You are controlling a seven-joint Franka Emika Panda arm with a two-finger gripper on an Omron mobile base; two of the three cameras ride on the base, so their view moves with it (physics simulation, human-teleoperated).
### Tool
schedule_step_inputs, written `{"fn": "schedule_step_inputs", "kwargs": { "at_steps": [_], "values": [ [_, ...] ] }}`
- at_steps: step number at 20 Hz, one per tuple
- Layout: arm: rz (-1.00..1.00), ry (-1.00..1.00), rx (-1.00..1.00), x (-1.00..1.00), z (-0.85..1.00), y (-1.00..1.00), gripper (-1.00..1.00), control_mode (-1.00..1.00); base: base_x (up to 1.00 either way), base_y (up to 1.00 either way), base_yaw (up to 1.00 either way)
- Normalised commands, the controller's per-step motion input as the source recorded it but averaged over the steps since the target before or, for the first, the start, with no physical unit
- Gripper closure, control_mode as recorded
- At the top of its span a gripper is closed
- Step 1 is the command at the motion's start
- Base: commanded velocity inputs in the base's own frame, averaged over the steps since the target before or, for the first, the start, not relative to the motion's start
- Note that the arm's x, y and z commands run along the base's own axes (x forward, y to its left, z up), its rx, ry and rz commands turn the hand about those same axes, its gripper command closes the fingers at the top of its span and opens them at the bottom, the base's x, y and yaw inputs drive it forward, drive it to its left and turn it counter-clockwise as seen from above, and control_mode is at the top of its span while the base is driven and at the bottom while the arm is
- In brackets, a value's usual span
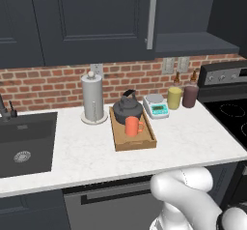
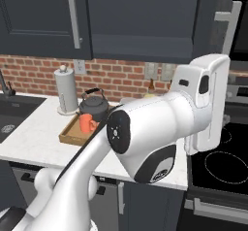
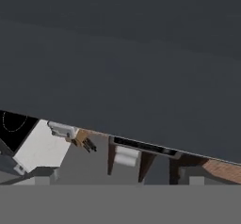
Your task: Pick the kettle from the counter and place it on the tray. Then pick the mug from the cabinet and place it on the tray. Then close the cabinet doors.
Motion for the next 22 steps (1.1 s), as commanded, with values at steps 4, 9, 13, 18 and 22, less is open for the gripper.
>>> {"fn": "schedule_step_inputs", "kwargs": {
  "at_steps": [4, 9, 13, 18, 22],
  "values": [
    [0.12, 0.00, -0.04, 0.27, -0.05, 0.49, -1.00, -1.00, 0.00, 0.00, 0.00],
    [0.18, 0.00, -0.04, 0.10, -0.01, 0.66, -1.00, -1.00, 0.00, 0.00, 0.00],
    [0.20, 0.00, -0.01, 0.19, 0.00, 0.67, -1.00, -1.00, 0.00, 0.00, 0.00],
    [0.23, 0.00, 0.00, 0.29, 0.00, 0.61, -1.00, -1.00, 0.00, 0.00, 0.00],
    [0.24, 0.00, 0.00, 0.43, 0.00, 0.50, -1.00, -1.00, 0.00, 0.00, 0.00]
  ]
}}
